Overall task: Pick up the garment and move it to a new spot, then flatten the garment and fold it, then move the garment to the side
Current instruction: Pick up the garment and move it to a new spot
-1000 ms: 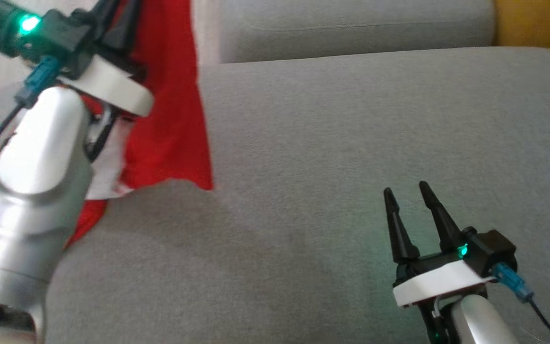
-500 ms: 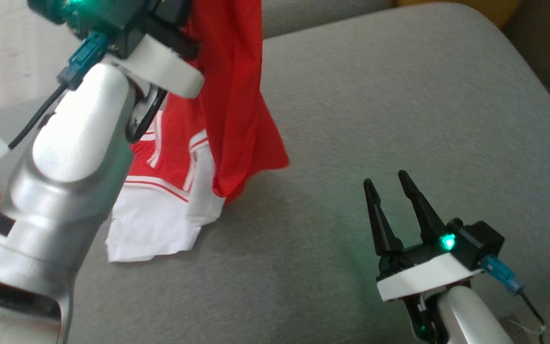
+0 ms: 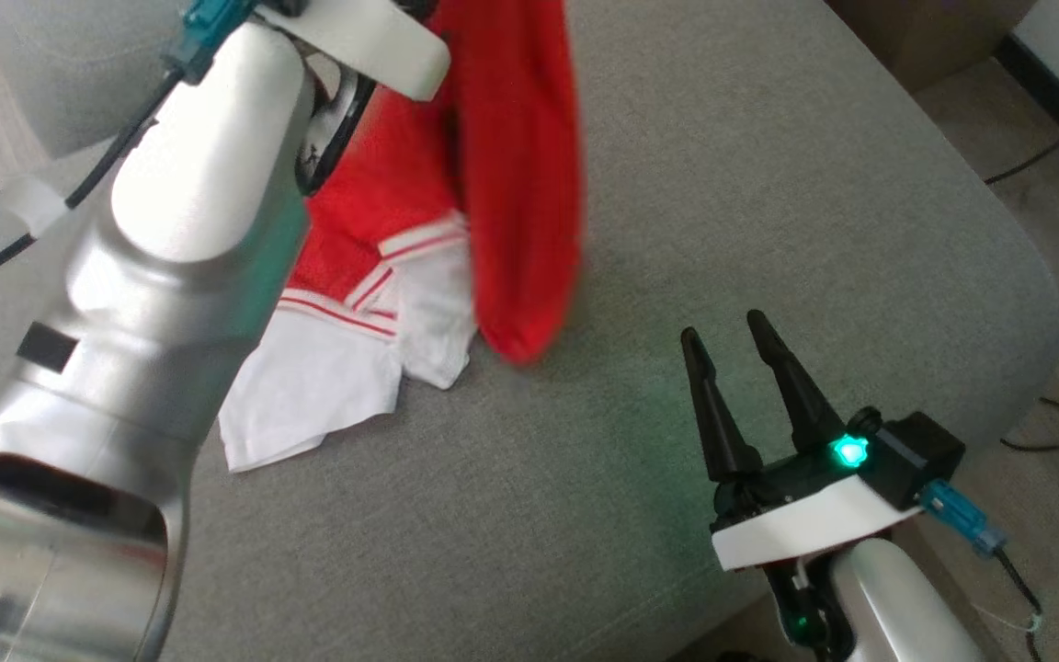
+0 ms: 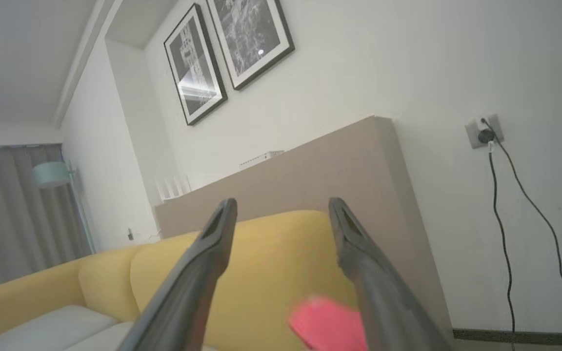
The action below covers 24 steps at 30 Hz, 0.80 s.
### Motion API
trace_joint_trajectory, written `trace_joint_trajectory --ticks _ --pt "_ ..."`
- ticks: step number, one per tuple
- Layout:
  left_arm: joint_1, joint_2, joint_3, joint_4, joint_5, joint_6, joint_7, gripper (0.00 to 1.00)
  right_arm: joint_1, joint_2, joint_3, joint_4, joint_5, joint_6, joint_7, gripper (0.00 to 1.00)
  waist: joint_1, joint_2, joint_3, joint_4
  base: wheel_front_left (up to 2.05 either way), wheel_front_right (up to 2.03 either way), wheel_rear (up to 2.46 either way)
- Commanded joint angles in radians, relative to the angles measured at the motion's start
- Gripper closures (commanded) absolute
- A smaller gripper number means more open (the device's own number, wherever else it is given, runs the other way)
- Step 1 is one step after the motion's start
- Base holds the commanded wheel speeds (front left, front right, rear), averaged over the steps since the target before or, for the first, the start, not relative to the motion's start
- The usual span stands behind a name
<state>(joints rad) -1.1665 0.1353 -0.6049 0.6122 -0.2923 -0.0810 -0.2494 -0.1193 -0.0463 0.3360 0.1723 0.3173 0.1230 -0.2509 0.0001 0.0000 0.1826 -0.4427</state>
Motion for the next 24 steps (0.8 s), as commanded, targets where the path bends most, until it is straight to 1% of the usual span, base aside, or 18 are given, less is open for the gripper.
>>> trace_joint_trajectory --ticks 1,4,6,10,11,12,16,20,24 --pt "-0.047 0.039 0.030 0.004 0.008 -0.002 -0.006 0.00 -0.044 -0.004 0.011 -0.041 0.006 0.008 -0.011 0.00 -0.0001 0.0000 0.004 0.013 0.00 0.00 0.00" --pt "-0.034 0.056 0.037 0.035 0.009 -0.003 -0.010 0.00 -0.042 -0.004 -0.003 -0.042 0.000 0.008 -0.011 0.00 -0.0001 0.0000 0.000 0.050 0.00 0.00 0.00" --pt "-0.019 0.072 0.049 0.045 0.004 -0.003 -0.011 0.00 -0.041 -0.004 -0.019 -0.041 -0.008 0.008 -0.011 0.00 -0.0001 0.0000 -0.006 0.087 0.00 0.00 0.00" --pt "0.039 0.116 0.088 0.019 -0.005 0.006 -0.012 0.00 -0.031 -0.004 -0.061 -0.035 -0.032 0.008 -0.011 0.00 -0.0001 0.0000 -0.030 0.179 0.00 0.00 0.00" --pt "0.039 0.116 0.088 0.019 -0.005 0.006 -0.012 0.00 -0.031 -0.004 -0.061 -0.035 -0.032 0.008 -0.011 0.00 -0.0001 0.0000 -0.030 0.179 0.00 0.00 0.00" --pt "0.065 0.127 0.098 0.007 -0.008 0.008 -0.012 0.00 -0.026 -0.004 -0.073 -0.031 -0.040 0.008 -0.011 0.00 -0.0001 0.0000 -0.040 0.204 0.00 0.00 0.00" --pt "0.205 0.164 0.141 -0.054 -0.027 0.018 -0.012 0.00 -0.001 -0.004 -0.115 -0.018 -0.072 0.008 -0.011 0.00 -0.0001 0.0000 -0.080 0.298 0.00 0.00 0.00" --pt "0.398 0.189 0.181 -0.141 -0.044 0.037 -0.012 0.00 0.024 -0.004 -0.151 -0.007 -0.100 0.008 -0.011 0.00 -0.0001 0.0000 -0.123 0.375 0.00 0.00 0.00" --pt "0.611 0.187 0.212 -0.247 -0.054 0.063 -0.012 0.00 0.044 -0.004 -0.168 -0.001 -0.120 0.008 -0.011 0.00 -0.0001 0.0000 -0.158 0.427 0.00 0.00 0.00"
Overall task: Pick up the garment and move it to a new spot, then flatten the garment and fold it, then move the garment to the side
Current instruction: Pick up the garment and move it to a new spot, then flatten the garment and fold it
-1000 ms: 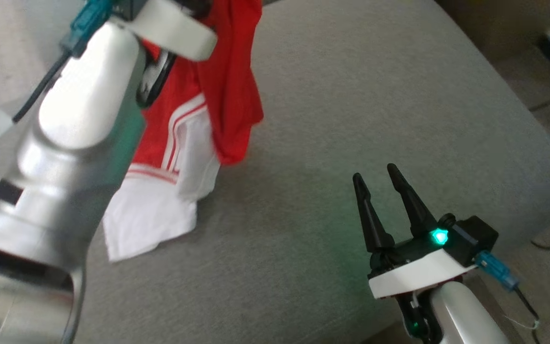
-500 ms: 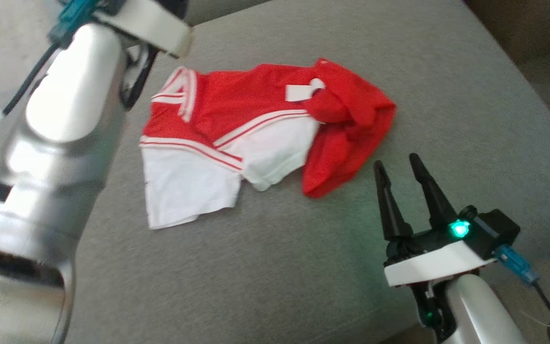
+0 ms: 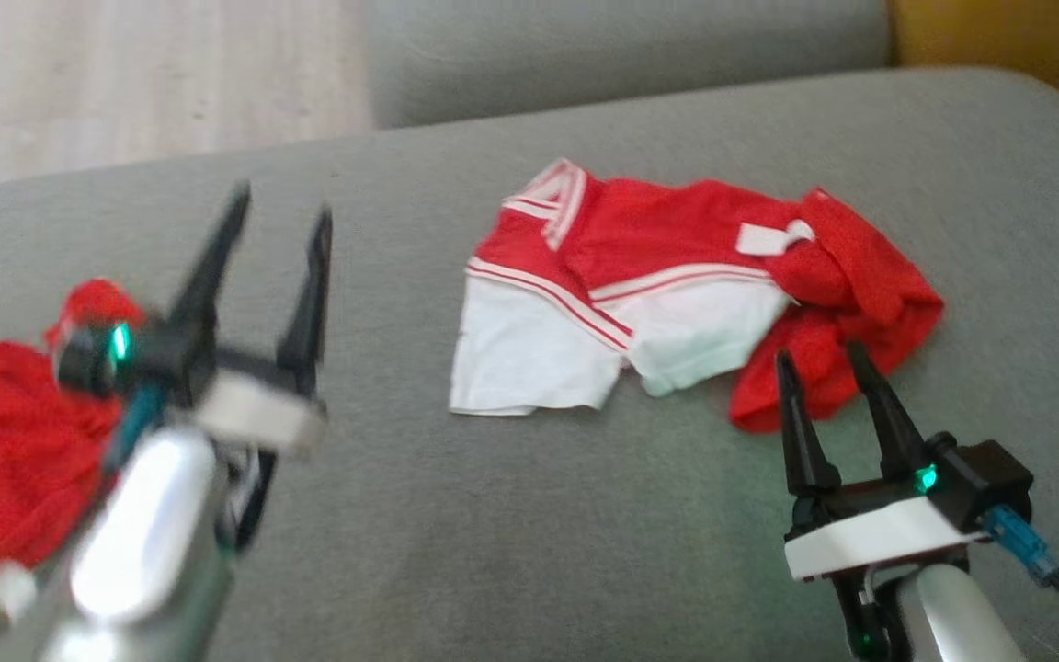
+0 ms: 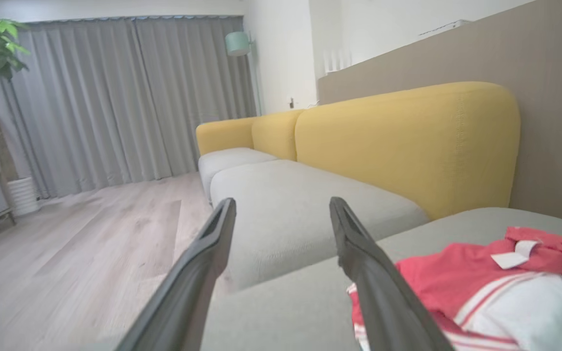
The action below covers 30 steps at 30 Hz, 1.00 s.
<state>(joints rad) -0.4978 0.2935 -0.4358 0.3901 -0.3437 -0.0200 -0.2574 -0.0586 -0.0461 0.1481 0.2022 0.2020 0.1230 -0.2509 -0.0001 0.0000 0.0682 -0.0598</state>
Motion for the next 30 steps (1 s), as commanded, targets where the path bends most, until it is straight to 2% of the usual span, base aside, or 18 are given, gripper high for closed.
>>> trace_joint_trajectory --ticks 1,7,12,21,26,30 --pt "-0.006 0.025 0.050 -0.052 -0.002 0.010 -0.004 0.00 -0.012 -0.004 0.017 -0.029 -0.009 0.008 -0.011 0.00 0.0001 0.0000 -0.050 0.052 0.00 0.00 0.00" --pt "0.257 -0.035 0.082 -0.188 0.025 0.051 -0.004 0.00 0.009 -0.004 0.013 -0.025 -0.022 0.008 -0.011 0.00 0.0001 0.0000 -0.073 0.080 0.00 0.00 0.00" --pt "0.377 -0.096 0.143 -0.250 0.046 0.059 -0.004 0.00 0.021 -0.004 0.011 -0.027 -0.029 0.008 -0.011 0.00 0.0001 0.0000 -0.075 0.094 0.00 0.00 0.00" --pt "0.393 -0.162 0.171 -0.261 0.122 -0.005 -0.004 0.00 0.003 -0.004 0.005 -0.013 -0.055 0.008 -0.011 0.00 0.0001 0.0000 -0.039 0.136 0.00 0.00 0.00" --pt "0.373 -0.188 0.173 -0.239 0.150 -0.030 -0.004 0.00 -0.044 -0.004 0.016 0.042 -0.087 0.008 -0.011 0.00 0.0001 0.0000 0.014 0.168 0.00 0.00 0.00" --pt "0.361 -0.207 0.171 -0.221 0.159 -0.047 -0.004 0.00 -0.100 -0.004 0.009 0.132 -0.119 0.008 -0.011 0.00 0.0001 0.0000 0.042 0.196 0.00 0.00 0.00"
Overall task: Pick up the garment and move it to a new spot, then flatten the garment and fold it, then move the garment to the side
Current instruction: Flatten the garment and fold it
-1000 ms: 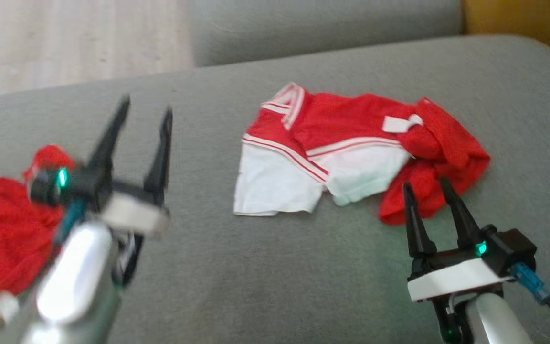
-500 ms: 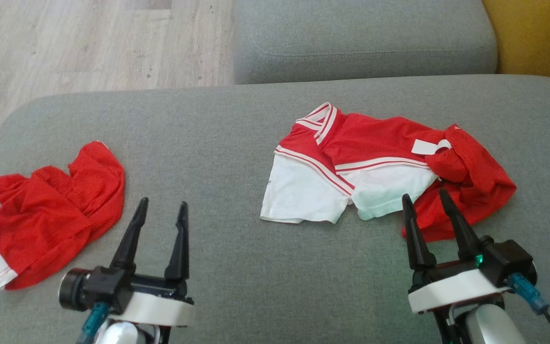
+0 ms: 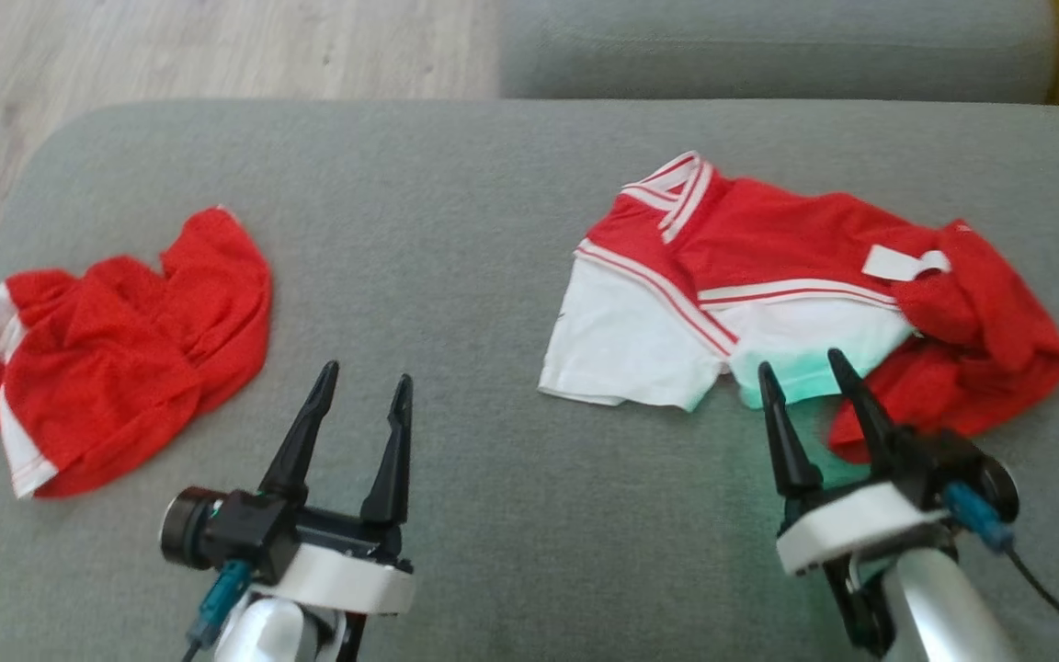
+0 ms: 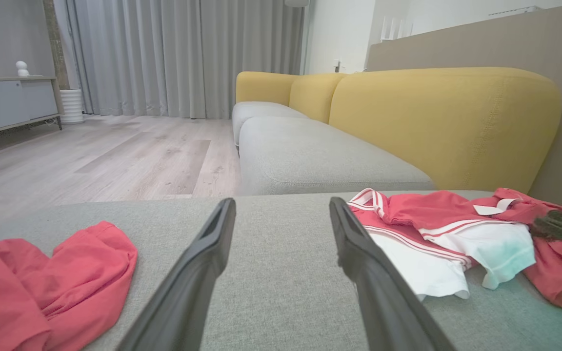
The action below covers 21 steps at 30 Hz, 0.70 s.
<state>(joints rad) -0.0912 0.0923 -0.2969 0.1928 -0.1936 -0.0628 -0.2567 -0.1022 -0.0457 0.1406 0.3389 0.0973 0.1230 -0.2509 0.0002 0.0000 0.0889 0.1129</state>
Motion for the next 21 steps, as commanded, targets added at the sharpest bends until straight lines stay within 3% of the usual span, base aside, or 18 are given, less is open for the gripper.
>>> trace_joint_trajectory --ticks 1,14,16,21 --pt "-0.048 -0.010 0.032 -0.020 0.011 -0.007 -0.005 0.00 -0.071 -0.004 0.011 0.024 -0.020 0.008 -0.011 0.00 -0.0002 0.0000 0.026 0.030 0.00 0.00 0.00" --pt "-0.070 -0.037 0.038 0.012 0.019 -0.032 -0.005 0.00 -0.238 -0.004 -0.100 0.345 -0.095 0.008 -0.011 0.00 -0.0002 0.0000 0.070 0.090 0.00 0.00 0.00" --pt "-0.069 -0.038 0.042 0.014 0.020 -0.033 -0.005 0.00 -0.252 -0.004 -0.096 0.371 -0.075 0.008 -0.011 1.00 -0.0002 0.0000 0.072 0.089 0.00 0.00 0.00" --pt "-0.065 -0.040 0.053 0.022 0.024 -0.034 -0.005 0.00 -0.265 -0.004 -0.095 0.352 -0.059 0.008 -0.011 1.00 -0.0002 0.0000 0.062 0.073 0.00 0.00 0.00"
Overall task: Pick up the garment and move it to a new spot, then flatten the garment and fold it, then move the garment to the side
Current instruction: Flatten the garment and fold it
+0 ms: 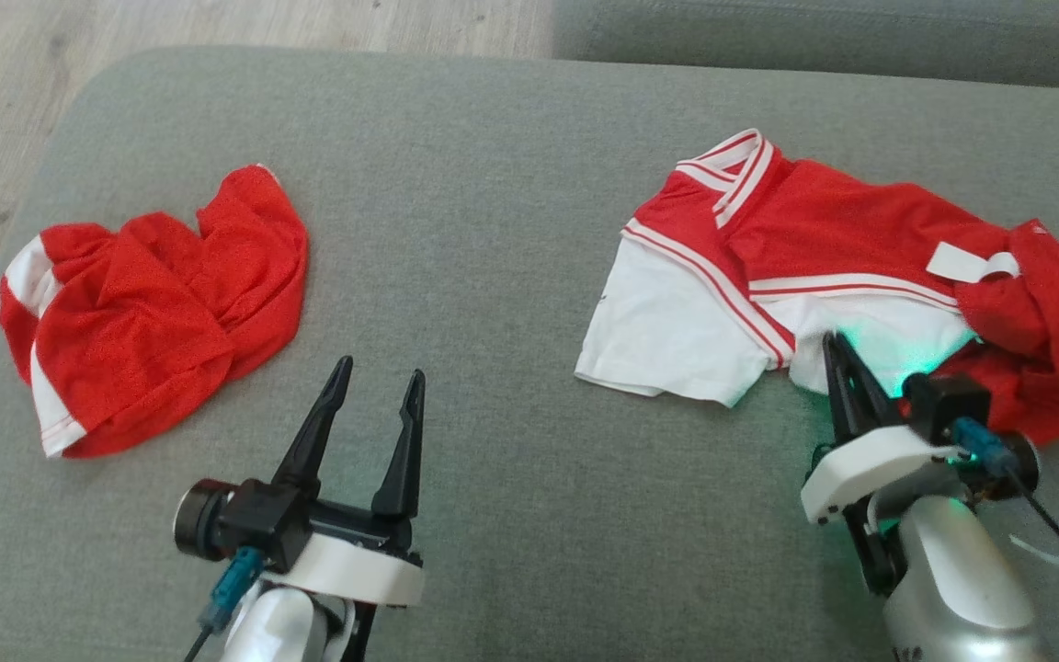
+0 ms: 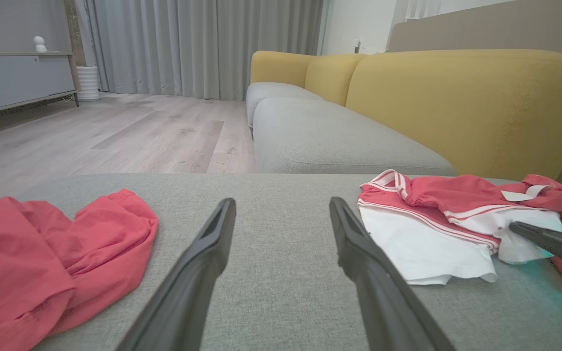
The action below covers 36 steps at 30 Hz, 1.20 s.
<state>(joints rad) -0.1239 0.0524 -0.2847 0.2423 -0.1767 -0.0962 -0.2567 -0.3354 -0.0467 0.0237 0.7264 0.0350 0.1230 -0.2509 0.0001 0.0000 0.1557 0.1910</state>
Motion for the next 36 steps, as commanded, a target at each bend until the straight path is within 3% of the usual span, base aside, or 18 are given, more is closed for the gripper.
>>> trace_joint_trajectory --ticks 1,8,13,18,23,26,27,28,31,36 --pt "-0.031 -0.001 0.043 -0.026 0.007 -0.001 -0.005 0.00 -0.031 -0.004 0.018 -0.048 0.005 0.008 -0.011 1.00 -0.0001 0.0000 -0.010 -0.009 0.00 0.00 0.00" --pt "-0.019 -0.002 0.033 -0.025 -0.008 -0.003 -0.005 0.00 -0.046 -0.004 -0.023 -0.172 -0.050 0.008 -0.011 1.00 -0.0001 0.0000 -0.044 -0.031 0.00 0.00 0.00" --pt "-0.019 -0.002 0.006 -0.037 -0.029 0.005 -0.005 0.00 -0.156 -0.017 -0.088 -0.221 -0.155 0.008 -0.011 1.00 -0.0001 0.0000 -0.035 -0.021 0.00 0.00 0.00" --pt "-0.036 -0.002 -0.027 -0.039 -0.054 0.009 -0.005 0.00 -0.357 -0.136 -0.108 -0.187 -0.218 0.008 0.029 1.00 -0.0001 0.0000 0.008 0.019 0.00 0.00 0.00" --pt "-0.063 -0.002 -0.052 -0.038 -0.071 0.012 -0.005 0.00 -0.572 -0.284 -0.094 -0.066 -0.257 0.008 0.076 1.00 -0.0001 0.0000 0.063 0.071 0.00 0.00 0.00" --pt "-0.076 -0.002 -0.057 -0.039 -0.078 0.014 -0.005 0.00 -0.653 -0.317 -0.107 -0.001 -0.268 0.008 0.089 1.00 -0.0001 0.0000 0.083 0.085 0.00 0.00 0.00" --pt "-0.082 -0.002 -0.059 -0.039 -0.081 0.015 -0.005 0.00 -0.688 -0.329 -0.110 0.029 -0.280 0.008 0.095 0.89 -0.0001 0.0000 0.092 0.090 0.00 0.00 0.00" --pt "-0.087 -0.002 -0.061 -0.040 -0.083 0.017 -0.005 0.00 -0.720 -0.339 -0.116 0.055 -0.295 0.008 0.094 0.00 -0.0001 0.0000 0.099 0.095 0.00 0.00 0.00" --pt "-0.098 -0.002 -0.064 -0.040 -0.089 0.020 -0.005 0.00 -0.792 -0.339 -0.133 0.132 -0.329 0.008 0.088 0.00 -0.0001 0.0000 0.111 0.100 0.00 0.00 0.00" --pt "-0.102 -0.002 -0.045 -0.034 -0.090 0.028 -0.005 0.00 -0.825 -0.283 -0.126 0.219 -0.357 0.008 0.040 0.00 -0.0001 0.0000 0.097 0.072 0.00 0.00 0.00"
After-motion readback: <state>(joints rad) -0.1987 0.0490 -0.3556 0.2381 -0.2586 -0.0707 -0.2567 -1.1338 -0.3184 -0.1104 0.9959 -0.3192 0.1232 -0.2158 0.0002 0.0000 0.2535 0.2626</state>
